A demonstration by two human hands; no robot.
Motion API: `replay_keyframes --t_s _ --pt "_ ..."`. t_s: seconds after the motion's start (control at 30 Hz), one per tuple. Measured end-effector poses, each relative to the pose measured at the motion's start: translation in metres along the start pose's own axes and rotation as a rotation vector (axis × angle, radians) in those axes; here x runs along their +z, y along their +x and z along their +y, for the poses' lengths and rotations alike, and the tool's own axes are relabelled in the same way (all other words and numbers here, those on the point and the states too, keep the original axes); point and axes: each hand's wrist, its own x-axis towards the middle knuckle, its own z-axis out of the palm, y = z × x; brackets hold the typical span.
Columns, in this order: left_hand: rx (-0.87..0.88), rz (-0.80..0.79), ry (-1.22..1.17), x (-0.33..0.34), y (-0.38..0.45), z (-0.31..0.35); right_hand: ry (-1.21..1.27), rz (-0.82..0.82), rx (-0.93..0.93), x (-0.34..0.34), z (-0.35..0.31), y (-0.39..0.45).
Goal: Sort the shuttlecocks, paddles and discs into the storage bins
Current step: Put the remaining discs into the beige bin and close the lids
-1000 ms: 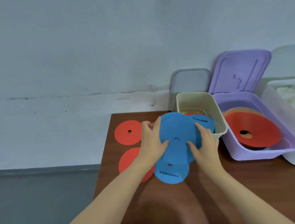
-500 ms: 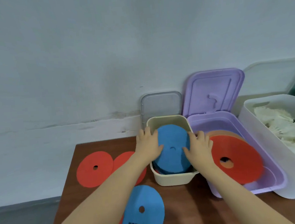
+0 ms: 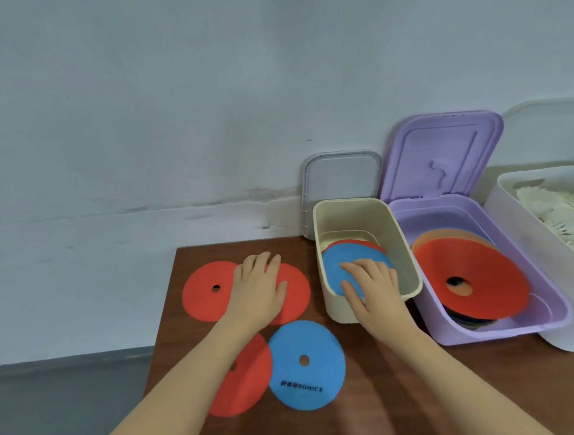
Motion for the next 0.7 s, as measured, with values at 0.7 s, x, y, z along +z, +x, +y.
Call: replay_keyframes --t_s 0.7 --pt "-0.527 -0.451 -0.225 0.067 -0.127 -0.083 0.092 -0.462 0.636 0.096 -0.056 -0.113"
